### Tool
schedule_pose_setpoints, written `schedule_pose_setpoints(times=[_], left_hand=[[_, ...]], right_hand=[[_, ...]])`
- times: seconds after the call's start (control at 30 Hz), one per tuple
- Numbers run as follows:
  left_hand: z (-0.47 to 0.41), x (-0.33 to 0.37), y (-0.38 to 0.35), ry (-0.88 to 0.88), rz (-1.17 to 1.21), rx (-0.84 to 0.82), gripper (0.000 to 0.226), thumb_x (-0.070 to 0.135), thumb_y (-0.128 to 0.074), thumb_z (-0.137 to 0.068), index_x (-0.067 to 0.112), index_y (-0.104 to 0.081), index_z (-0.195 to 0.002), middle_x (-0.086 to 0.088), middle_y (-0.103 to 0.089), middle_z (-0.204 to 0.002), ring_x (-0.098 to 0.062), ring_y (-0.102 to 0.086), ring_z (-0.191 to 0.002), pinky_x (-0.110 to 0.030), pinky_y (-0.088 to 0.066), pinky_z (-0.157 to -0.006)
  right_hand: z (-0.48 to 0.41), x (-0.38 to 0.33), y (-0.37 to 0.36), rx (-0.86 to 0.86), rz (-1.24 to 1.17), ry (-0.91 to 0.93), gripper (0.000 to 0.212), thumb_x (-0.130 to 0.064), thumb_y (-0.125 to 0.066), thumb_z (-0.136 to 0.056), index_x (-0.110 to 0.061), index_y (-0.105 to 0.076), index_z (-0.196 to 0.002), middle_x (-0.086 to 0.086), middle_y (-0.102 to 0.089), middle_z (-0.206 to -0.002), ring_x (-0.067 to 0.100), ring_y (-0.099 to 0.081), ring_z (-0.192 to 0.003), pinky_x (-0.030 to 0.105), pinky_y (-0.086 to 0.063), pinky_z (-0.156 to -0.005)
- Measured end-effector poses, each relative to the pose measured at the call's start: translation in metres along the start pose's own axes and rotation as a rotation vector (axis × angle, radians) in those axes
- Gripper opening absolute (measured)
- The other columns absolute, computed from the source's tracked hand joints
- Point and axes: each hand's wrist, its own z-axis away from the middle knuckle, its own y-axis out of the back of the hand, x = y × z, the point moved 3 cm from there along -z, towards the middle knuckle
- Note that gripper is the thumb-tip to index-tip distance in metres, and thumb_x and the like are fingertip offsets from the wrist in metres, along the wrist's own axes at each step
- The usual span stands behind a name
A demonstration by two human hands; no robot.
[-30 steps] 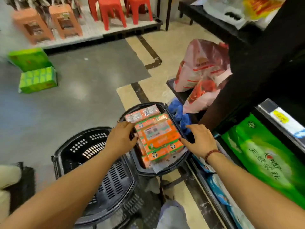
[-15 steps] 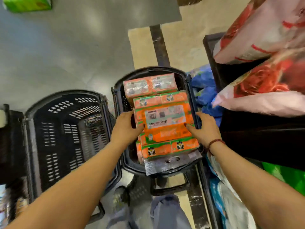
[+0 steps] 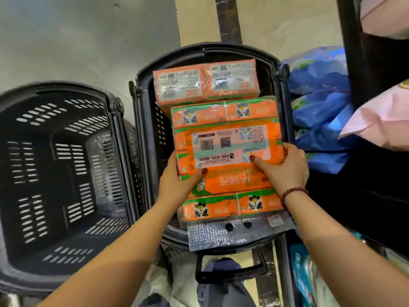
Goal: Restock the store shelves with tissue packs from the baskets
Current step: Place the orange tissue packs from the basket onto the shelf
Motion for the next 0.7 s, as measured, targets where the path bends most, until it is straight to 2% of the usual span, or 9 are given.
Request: schedule_pose_setpoints(times=[0.1, 0.2, 0.33, 0.47, 0.6, 0.7], left_hand=[[0.002, -0.006, -0.001, 0.044, 0.064, 0.011, 0.065, 0.031, -0.077, -0.078, 0.035, -0.045, -0.135, 0.018, -0.064, -0.111, -0.007, -0.063, -0.103, -0.036, -0.053, -0.090], [0.009, -0.008, 0.007, 0.045, 0.093, 0.031, 0.065, 0.025, -0.079, -0.077, 0.032, -0.049, -0.134, 0.019, -0.067, -0.108, 0.001, -0.065, -0.097, -0.036, -0.056, -0.087], [0.033, -0.010, 0.022, 0.031, 0.098, 0.027, 0.067, 0.021, -0.079, -0.077, 0.032, -0.048, -0.136, 0.014, -0.069, -0.110, -0.007, -0.066, -0.101, -0.040, -0.055, -0.089], [0.065, 0.002, 0.046, -0.004, 0.115, 0.045, 0.068, 0.020, -0.080, -0.076, 0.032, -0.050, -0.136, 0.013, -0.069, -0.110, -0.007, -0.066, -0.100, -0.040, -0.056, -0.088], [0.107, 0.021, 0.081, -0.050, 0.136, 0.018, 0.069, 0.021, -0.082, -0.074, 0.038, -0.051, -0.134, 0.015, -0.071, -0.105, -0.002, -0.068, -0.093, -0.036, -0.059, -0.083], [0.148, 0.031, 0.110, -0.070, 0.184, -0.041, 0.070, 0.018, -0.082, -0.074, 0.039, -0.051, -0.134, 0.009, -0.072, -0.108, -0.014, -0.069, -0.097, -0.045, -0.058, -0.083]], right_hand=[[0.002, -0.003, -0.004, 0.017, -0.064, 0.006, 0.075, -0.046, -0.085, -0.062, -0.014, -0.049, -0.120, 0.006, -0.055, -0.119, 0.025, -0.053, -0.110, 0.037, -0.043, -0.091], [0.008, -0.002, -0.006, -0.027, -0.151, -0.030, 0.063, -0.040, -0.086, -0.063, -0.018, -0.048, -0.108, -0.003, -0.057, -0.098, 0.017, -0.056, -0.091, 0.031, -0.045, -0.078], [0.024, 0.003, 0.005, -0.013, -0.245, -0.092, 0.053, -0.039, -0.087, -0.062, -0.022, -0.051, -0.096, -0.014, -0.053, -0.080, 0.005, -0.054, -0.071, 0.021, -0.041, -0.062], [0.060, -0.005, 0.025, 0.024, -0.288, -0.066, 0.055, -0.037, -0.088, -0.062, -0.021, -0.053, -0.102, -0.007, -0.056, -0.090, 0.012, -0.058, -0.083, 0.026, -0.044, -0.073], [0.116, -0.017, 0.056, 0.051, -0.350, -0.021, 0.054, -0.035, -0.085, -0.065, -0.022, -0.062, -0.112, -0.015, -0.063, -0.083, 0.005, -0.062, -0.077, 0.033, -0.054, -0.079], [0.173, -0.023, 0.078, 0.066, -0.404, -0.031, 0.058, -0.035, -0.085, -0.066, -0.018, -0.064, -0.117, 0.000, -0.070, -0.100, 0.017, -0.066, -0.091, 0.043, -0.055, -0.086]])
